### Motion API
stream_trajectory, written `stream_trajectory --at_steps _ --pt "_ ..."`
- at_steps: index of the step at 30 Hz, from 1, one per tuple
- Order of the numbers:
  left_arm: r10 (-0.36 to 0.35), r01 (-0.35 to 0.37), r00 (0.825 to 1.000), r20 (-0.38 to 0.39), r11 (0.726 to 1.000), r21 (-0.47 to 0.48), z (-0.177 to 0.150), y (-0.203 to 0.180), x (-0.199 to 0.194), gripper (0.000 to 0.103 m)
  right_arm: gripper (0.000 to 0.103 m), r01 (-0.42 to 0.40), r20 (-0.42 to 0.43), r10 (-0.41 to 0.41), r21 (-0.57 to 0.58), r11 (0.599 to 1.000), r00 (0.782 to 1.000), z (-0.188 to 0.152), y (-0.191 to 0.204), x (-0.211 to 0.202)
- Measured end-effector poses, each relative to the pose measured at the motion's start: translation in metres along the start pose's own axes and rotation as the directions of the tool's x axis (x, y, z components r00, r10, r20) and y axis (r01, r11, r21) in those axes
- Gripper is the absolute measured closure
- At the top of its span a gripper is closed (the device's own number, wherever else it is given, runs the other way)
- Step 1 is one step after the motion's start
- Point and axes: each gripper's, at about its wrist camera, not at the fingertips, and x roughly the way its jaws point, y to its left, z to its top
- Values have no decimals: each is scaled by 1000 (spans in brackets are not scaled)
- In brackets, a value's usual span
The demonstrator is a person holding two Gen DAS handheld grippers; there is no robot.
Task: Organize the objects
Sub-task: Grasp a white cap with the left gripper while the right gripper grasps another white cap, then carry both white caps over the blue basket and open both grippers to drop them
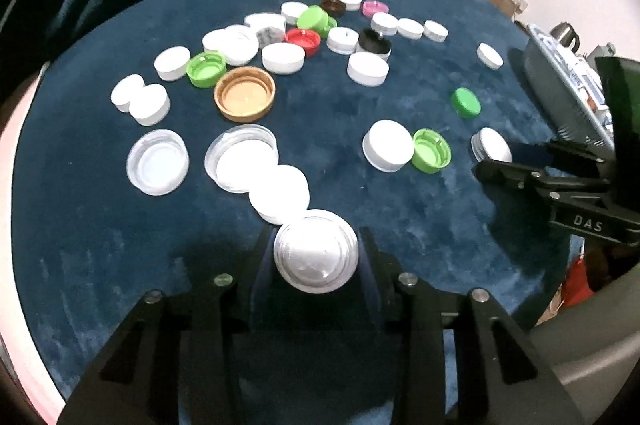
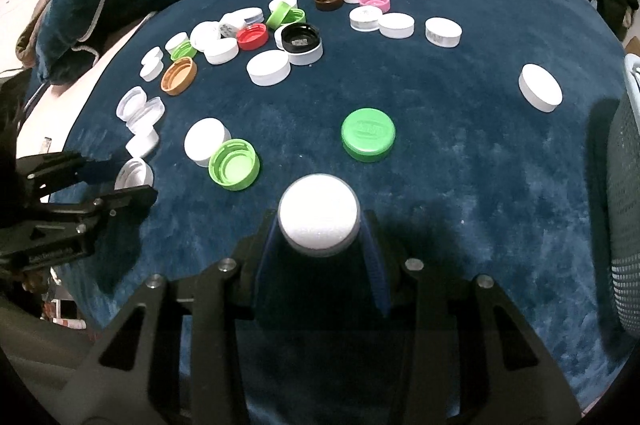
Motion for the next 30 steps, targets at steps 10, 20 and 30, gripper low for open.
stream_trajectory --at_steps 10,20,30 --pt "58 -60 997 56 998 31 22 -13 -36 62 61 -45 83 42 34 998 996 4 -8 -26" --pt "-6 -50 983 182 953 300 119 -114 -75 62 61 -59 255 21 143 988 967 18 -50 -97" --pt "-196 119 970 143 897 425 170 -263 -51 62 61 7 342 -144 370 929 929 -15 -141 -166"
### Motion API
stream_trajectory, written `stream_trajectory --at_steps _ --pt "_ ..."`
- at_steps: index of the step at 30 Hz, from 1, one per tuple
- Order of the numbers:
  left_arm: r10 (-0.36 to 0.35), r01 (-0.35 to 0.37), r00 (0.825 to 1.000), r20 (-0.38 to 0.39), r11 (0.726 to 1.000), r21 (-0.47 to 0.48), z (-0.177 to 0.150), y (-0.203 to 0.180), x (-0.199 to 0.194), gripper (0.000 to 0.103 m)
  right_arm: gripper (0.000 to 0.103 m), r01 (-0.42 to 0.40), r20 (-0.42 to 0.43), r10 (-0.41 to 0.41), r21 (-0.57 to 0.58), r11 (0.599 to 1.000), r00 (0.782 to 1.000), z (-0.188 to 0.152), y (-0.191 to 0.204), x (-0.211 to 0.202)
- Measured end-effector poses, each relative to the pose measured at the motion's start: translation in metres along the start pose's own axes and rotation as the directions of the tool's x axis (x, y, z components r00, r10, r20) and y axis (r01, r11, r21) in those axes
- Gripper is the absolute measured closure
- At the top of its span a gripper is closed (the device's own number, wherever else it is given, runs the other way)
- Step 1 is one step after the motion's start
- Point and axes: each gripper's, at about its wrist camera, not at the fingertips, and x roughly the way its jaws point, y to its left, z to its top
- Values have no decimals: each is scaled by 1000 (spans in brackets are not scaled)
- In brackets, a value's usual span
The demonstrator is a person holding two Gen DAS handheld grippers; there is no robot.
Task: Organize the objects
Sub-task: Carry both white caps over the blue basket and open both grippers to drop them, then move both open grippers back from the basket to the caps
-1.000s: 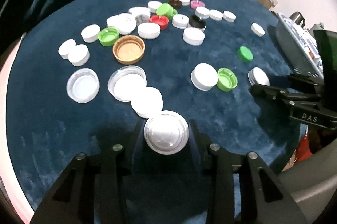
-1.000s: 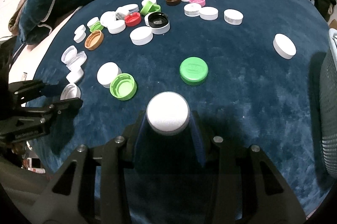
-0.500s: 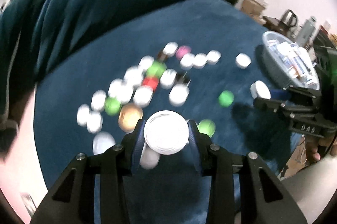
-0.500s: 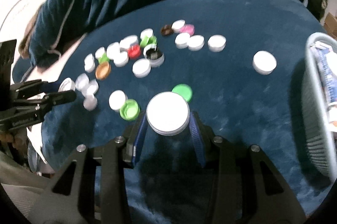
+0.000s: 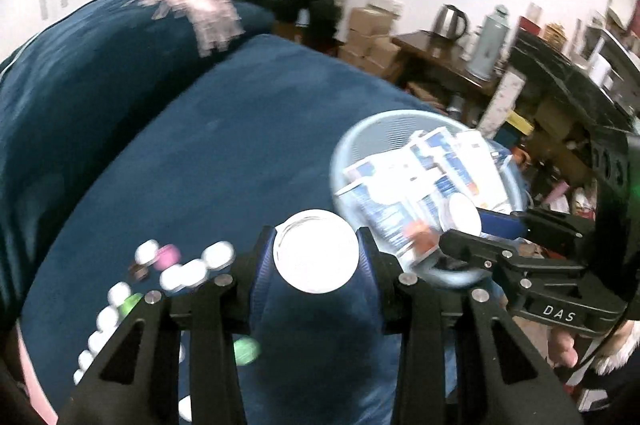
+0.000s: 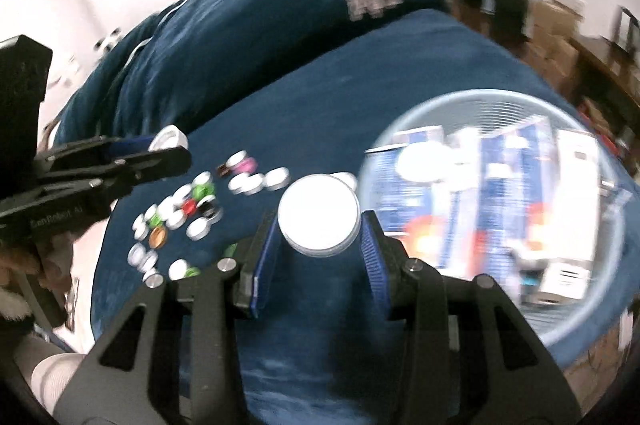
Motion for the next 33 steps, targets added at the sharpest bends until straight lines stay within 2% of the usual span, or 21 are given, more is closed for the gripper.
stream_trajectory --at_steps 2,6,10,18,20,22,25,28,29,30,33 --pt "-21 21 1000 -12 1000 6 11 -19 14 62 61 28 15 -28 44 999 999 3 -18 -8" --pt "-73 71 997 -39 997 -41 34 -43 41 62 61 79 39 -85 128 989 996 14 -56 -21" --pt "-100 97 994 -37 992 -80 48 -47 59 62 61 102 51 -112 172 980 992 29 -75 -23" --pt "-137 129 990 -29 974 -189 81 -41 106 62 60 87 79 -108 233 968 991 70 -95 -9" --pt "-115 106 993 -37 973 -203 85 -39 115 52 60 70 85 -96 267 961 992 75 -103 -4" --pt "-73 62 996 -44 975 -215 83 -34 118 22 59 70 49 -90 317 946 995 78 -114 3" --pt "-51 41 998 -42 977 -211 75 -25 113 0 56 110 58 -137 331 937 989 73 -117 -6" --pt "-18 4 997 -73 982 -188 66 -20 105 1 28 163 72 -191 290 943 979 65 -108 -16" --pt "-5 -9 997 -78 983 -181 64 -18 102 1 15 169 76 -198 279 945 977 64 -106 -17" --pt "14 -27 997 -78 985 -170 59 -16 97 1 9 177 78 -204 264 948 976 61 -102 -19" --pt "61 -69 996 -65 988 -135 44 -8 78 1 7 187 65 -205 216 958 977 56 -88 -18"
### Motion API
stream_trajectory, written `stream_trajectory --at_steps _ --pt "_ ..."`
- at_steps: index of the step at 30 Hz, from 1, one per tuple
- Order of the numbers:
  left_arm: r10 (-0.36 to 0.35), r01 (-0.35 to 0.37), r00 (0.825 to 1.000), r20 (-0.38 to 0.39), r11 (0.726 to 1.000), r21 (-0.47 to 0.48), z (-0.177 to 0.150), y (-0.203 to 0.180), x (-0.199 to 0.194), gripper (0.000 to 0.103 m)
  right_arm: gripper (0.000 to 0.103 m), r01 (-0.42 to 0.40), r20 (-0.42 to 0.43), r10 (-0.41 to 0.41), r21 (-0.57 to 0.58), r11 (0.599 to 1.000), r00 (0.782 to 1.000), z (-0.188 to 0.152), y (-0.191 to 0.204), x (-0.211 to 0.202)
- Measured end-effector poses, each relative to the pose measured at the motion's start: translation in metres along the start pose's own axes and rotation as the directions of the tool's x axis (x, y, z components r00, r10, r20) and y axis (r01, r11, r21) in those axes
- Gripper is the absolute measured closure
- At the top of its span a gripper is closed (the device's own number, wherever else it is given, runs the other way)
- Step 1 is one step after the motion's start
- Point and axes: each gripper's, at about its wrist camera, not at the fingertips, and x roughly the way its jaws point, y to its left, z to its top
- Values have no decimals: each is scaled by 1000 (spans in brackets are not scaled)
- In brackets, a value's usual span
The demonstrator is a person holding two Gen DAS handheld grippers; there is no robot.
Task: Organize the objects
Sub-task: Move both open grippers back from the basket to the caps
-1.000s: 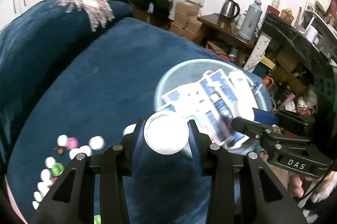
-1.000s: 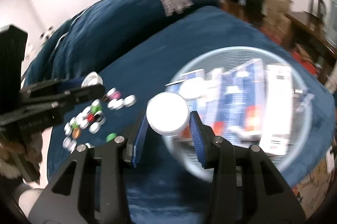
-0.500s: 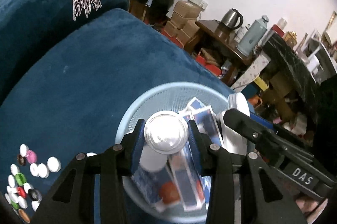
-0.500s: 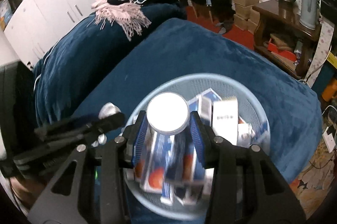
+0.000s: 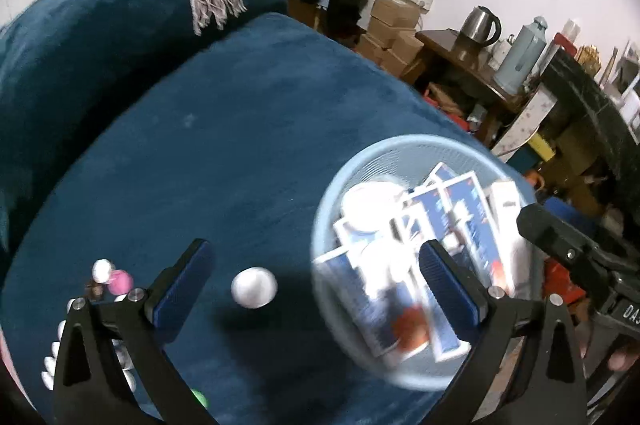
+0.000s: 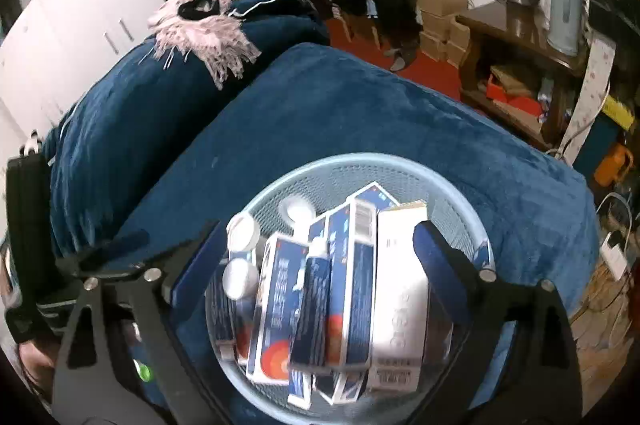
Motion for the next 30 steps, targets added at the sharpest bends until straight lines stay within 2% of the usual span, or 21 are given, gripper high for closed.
stream_trajectory --at_steps 5,10,16,20,22,24,26,28,30 --pt "37 -37 999 -8 999 -14 -25 23 -22 1 7 -5 -8 4 -81 997 1000 -15 28 1" --pt "72 -74 997 -31 995 -61 -49 58 -41 1 7 8 -48 -12 -95 995 999 -21 46 13" --pt "158 -164 986 -52 978 -133 -81 120 -71 1 7 113 -70 -129 -189 975 989 4 66 44" --pt "182 -192 981 -62 948 -255 -108 161 -81 1 7 222 -148 -264 -250 943 953 17 69 87" --pt "178 -199 980 -94 924 -326 -118 179 -79 1 7 256 -185 -312 -273 927 932 19 67 105" --pt "186 -211 977 -102 909 -360 -123 191 -80 1 7 325 -212 -401 -318 891 891 19 65 118" --pt "194 -219 976 -104 901 -375 -126 197 -82 1 7 412 -186 -486 -330 850 854 21 59 119" --pt "193 -220 975 -107 892 -394 -129 206 -82 1 7 413 -167 -466 -274 868 869 23 49 106" --pt "199 -229 973 -117 881 -413 -133 214 -81 1 7 363 -157 -402 -228 904 902 20 46 87"
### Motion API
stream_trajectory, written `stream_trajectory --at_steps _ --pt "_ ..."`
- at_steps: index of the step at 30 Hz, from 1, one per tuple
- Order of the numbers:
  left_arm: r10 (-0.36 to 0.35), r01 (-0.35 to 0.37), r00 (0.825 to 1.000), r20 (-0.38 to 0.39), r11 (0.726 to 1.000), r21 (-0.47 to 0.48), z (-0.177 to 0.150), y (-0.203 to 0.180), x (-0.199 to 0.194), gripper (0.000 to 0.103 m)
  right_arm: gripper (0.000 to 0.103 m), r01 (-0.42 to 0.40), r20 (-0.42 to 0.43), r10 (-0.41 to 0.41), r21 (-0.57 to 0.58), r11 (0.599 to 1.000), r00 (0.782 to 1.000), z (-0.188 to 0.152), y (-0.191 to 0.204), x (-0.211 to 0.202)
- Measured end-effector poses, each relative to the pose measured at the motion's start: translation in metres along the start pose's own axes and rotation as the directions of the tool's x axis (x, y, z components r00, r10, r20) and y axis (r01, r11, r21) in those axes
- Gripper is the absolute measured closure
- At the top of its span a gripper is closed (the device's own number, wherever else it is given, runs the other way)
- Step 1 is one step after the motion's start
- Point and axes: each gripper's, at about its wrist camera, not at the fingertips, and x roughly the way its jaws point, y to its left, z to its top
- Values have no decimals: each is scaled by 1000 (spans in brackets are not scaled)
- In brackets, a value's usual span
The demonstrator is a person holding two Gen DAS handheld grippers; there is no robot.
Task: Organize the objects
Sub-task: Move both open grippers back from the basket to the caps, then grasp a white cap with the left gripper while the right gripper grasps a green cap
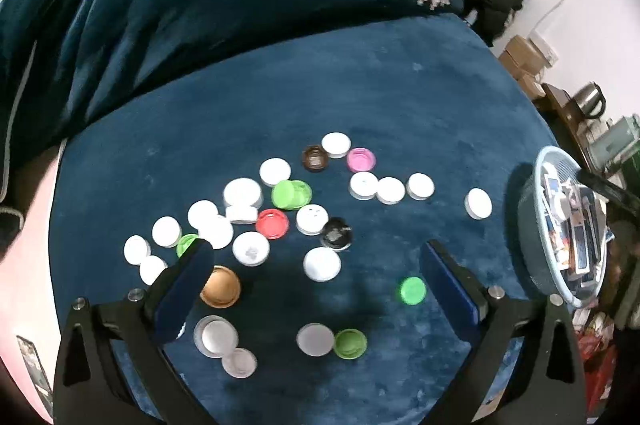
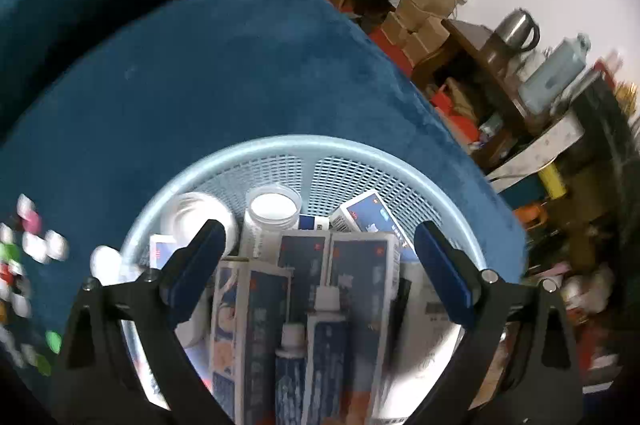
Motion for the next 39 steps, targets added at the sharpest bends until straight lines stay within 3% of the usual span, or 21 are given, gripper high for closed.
stream_trajectory --at_steps 4,8,11,15,18,25,28,30,31,32,34,39 --pt "19 -20 999 -27 999 -29 -2 15 5 1 7 -141 77 142 -27 990 987 -20 14 -33" --pt "48 -48 999 1 998 -48 -2 31 -7 1 7 -322 125 340 -143 936 932 -44 66 -65" --pt "71 -69 997 33 996 -55 -2 43 -17 1 7 -468 69 498 -248 848 865 -68 119 -76" --pt "113 -112 991 76 993 -23 -8 63 -30 1 8 -551 -87 555 -319 771 827 -106 172 -58" --pt "124 -124 989 78 992 -13 -20 84 -29 1 10 -569 -176 542 -312 761 821 -132 190 -34" --pt "104 -104 995 3 994 -24 -74 125 -3 3 15 -564 -197 528 -300 770 826 -150 206 -12" --pt "79 -80 996 -41 996 -36 -100 132 10 7 30 -532 -206 490 -340 776 847 -152 220 -4" --pt "42 -46 997 -60 998 -51 -116 132 19 8 50 -489 -198 447 -364 793 873 -156 223 3" --pt "35 -38 997 -65 998 -51 -120 131 21 8 56 -475 -185 437 -374 797 880 -158 222 3" --pt "22 -25 997 -76 999 -45 -125 128 25 9 69 -471 -169 441 -376 798 882 -159 221 2" --pt "-14 11 996 -87 1000 -28 -129 120 29 16 73 -491 -174 461 -363 791 870 -160 217 -1" --pt "-88 91 991 -98 996 25 -127 93 39 18 72 -523 -201 483 -360 773 852 -170 208 -8"
